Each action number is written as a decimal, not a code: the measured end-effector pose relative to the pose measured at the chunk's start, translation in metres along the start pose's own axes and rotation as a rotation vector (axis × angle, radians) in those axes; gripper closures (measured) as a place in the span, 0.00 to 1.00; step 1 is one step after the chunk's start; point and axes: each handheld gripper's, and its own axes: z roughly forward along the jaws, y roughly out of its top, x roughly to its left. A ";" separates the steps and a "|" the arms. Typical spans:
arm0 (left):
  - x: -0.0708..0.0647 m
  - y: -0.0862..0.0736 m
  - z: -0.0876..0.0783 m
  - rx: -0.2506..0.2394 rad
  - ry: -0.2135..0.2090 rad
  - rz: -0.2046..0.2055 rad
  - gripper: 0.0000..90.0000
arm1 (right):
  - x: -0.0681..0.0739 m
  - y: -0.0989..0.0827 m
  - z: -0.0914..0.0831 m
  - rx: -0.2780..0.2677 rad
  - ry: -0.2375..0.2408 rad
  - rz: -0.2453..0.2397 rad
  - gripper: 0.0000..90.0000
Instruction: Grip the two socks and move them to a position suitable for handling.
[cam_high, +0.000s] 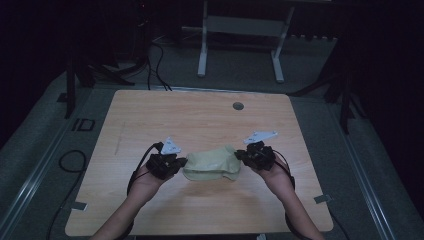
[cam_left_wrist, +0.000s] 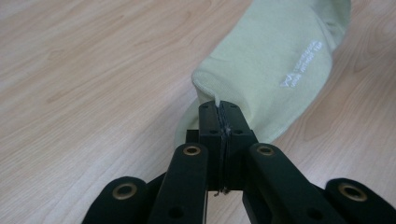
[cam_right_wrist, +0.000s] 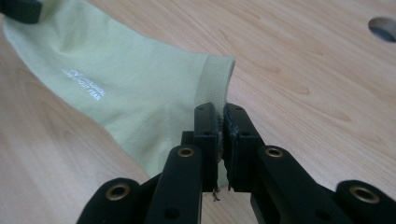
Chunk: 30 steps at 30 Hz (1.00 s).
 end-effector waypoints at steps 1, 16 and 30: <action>0.001 -0.001 0.002 -0.002 0.004 -0.001 0.99 | -0.002 -0.001 0.003 0.006 0.001 0.007 0.94; 0.003 -0.019 0.032 0.069 -0.045 -0.038 0.99 | -0.009 -0.018 0.035 0.096 0.011 0.037 0.94; 0.004 -0.035 0.055 0.099 -0.010 -0.050 0.98 | -0.012 -0.030 0.060 0.166 -0.002 0.037 0.93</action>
